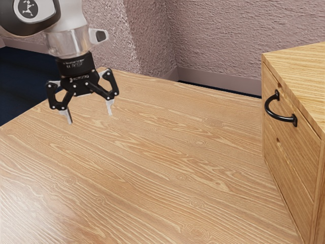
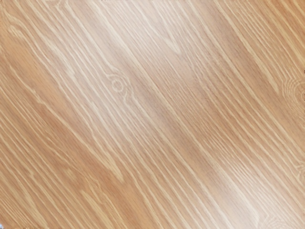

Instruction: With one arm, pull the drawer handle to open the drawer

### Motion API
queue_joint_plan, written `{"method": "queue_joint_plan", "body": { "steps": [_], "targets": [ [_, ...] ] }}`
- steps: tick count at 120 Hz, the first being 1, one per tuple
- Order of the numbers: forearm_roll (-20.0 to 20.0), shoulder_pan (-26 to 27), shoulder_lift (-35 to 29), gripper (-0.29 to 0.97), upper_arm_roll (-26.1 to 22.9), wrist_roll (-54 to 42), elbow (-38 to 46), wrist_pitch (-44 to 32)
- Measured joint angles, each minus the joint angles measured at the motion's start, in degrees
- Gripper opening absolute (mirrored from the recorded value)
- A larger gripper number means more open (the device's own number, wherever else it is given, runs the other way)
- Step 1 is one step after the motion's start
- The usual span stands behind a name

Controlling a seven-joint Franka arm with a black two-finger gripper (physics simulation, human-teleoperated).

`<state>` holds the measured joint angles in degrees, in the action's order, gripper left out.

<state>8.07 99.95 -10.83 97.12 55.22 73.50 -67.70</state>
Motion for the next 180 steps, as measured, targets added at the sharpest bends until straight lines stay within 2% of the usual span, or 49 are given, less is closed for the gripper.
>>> {"method": "queue_joint_plan", "body": {
  "steps": [34, 44, 52, 62, 118, 122, 134, 145, 155, 169, 180],
  "targets": [
    [0.0, 0.0, -0.1, 0.68, 0.0, 8.0, -0.1, -1.2],
    [0.5, -0.4, 0.6, 0.68, 0.0, 9.9, -4.1, -0.4],
    [2.0, -0.5, 1.6, 0.68, -2.3, 11.3, -10.1, 0.9],
    [3.0, 0.1, 1.8, 0.68, -5.7, 12.8, -12.2, 1.2],
    [3.8, 0.4, 0.7, 0.68, -7.0, 18.0, -6.9, -5.6],
    [3.7, 0.5, -0.9, 0.68, -7.9, 18.2, -6.0, -6.1],
    [4.4, 0.4, -11.7, 0.68, -14.2, 18.8, -3.8, -9.0],
    [10.7, 2.1, -23.7, 0.68, -24.3, 19.3, 0.0, -12.3],
    [16.0, 4.3, -32.1, 0.68, -28.4, 19.8, 3.2, -15.6],
    [19.4, 6.1, -38.2, 0.67, -30.4, 20.3, 5.3, -19.6],
    [20.5, 6.4, -36.9, 0.66, -32.6, 20.7, 6.0, -21.9]
  ]
}}
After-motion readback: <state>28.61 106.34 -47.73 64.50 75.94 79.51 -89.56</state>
